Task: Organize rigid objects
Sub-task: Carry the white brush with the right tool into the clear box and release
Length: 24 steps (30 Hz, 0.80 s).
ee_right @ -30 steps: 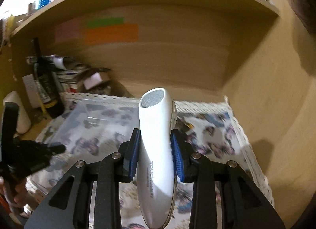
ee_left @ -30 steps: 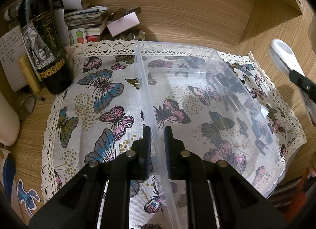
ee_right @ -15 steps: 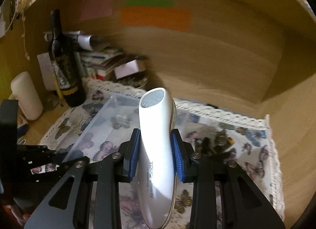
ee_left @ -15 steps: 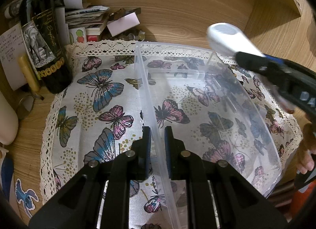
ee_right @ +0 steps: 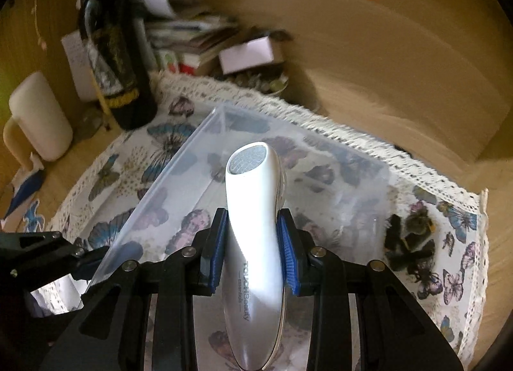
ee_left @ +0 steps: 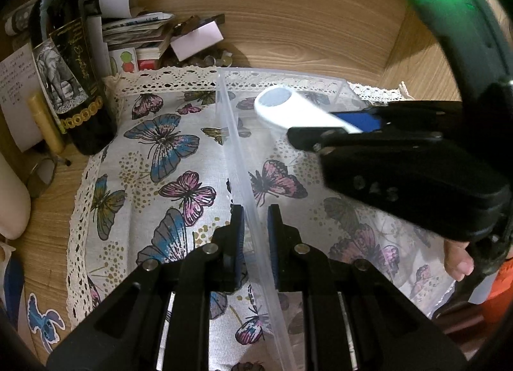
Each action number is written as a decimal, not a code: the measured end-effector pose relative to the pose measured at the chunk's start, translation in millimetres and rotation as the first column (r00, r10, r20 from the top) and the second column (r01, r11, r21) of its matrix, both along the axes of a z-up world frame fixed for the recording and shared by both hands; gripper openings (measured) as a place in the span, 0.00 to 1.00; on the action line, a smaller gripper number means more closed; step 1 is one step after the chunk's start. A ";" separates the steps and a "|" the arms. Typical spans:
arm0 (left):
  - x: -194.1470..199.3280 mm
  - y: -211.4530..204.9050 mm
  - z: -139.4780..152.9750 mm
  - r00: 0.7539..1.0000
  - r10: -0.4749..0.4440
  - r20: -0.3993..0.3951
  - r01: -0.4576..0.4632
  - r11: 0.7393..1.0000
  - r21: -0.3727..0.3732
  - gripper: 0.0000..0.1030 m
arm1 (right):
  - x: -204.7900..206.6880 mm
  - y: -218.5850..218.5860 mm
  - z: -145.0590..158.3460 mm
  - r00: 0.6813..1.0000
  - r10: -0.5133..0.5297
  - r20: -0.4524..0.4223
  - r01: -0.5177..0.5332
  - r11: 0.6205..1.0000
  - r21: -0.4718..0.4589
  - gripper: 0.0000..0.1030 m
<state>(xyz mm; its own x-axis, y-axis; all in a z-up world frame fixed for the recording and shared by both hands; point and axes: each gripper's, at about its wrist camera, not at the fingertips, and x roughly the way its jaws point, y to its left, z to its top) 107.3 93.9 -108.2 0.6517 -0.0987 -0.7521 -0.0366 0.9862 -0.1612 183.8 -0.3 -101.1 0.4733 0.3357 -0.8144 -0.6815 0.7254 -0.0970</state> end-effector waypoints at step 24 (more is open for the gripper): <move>1.8 1.7 -1.1 1.000 0.000 -0.005 0.000 1.000 -0.015 0.14 | -22.4 -17.0 25.5 0.999 0.004 0.050 -0.004 1.000 0.001 0.30</move>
<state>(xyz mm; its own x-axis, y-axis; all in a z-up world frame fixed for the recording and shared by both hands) 109.1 95.6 -109.4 0.6477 -0.1099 -0.7539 -0.0375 0.9837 -0.1757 161.4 -17.2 -75.5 0.5120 0.3386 -0.7895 -0.6789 0.7226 -0.1303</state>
